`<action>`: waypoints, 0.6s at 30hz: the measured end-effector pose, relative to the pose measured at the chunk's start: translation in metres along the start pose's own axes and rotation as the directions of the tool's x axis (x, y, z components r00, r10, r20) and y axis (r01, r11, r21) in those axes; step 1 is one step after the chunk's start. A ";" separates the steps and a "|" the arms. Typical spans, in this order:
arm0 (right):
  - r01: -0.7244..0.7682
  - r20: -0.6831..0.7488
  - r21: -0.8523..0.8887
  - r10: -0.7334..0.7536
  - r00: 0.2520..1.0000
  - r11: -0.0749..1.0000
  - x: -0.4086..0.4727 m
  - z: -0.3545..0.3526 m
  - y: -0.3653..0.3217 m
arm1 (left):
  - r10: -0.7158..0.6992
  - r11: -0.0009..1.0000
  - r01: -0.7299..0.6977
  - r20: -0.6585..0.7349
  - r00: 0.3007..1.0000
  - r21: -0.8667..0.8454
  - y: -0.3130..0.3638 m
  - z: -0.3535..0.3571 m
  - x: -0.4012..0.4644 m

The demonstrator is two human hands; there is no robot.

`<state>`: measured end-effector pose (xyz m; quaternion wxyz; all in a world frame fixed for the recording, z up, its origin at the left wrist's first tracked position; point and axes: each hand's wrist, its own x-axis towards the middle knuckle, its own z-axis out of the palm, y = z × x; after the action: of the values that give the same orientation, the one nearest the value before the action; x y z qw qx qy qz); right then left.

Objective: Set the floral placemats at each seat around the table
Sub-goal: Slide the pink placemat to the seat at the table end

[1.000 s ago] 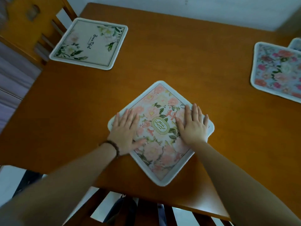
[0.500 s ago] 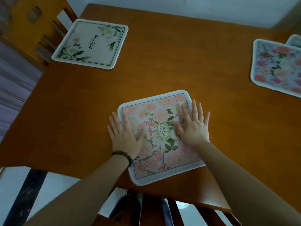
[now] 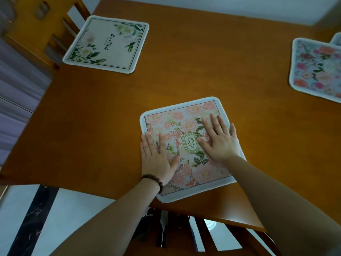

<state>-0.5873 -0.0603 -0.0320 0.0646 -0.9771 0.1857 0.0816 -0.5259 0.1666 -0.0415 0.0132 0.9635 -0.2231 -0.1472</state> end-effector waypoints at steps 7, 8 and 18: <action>-0.301 -0.006 0.102 0.304 0.953 0.948 -0.037 0.015 -0.027 | 0.305 0.950 -0.307 0.052 0.951 0.053 -0.029 -0.017 0.047; -0.346 -0.007 0.120 0.349 0.937 0.931 -0.046 0.018 -0.035 | 0.347 0.934 -0.351 0.069 0.935 0.071 -0.033 -0.019 0.053; -0.411 -0.023 0.450 0.471 0.882 0.793 -0.084 0.013 -0.029 | 0.211 0.970 -0.211 -0.013 0.977 -0.124 -0.048 -0.029 0.042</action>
<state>-0.6557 -0.0022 -0.0268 0.2462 -0.8705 0.4259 -0.0144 -0.4608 0.1905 -0.0303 0.0887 0.9316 -0.3146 -0.1588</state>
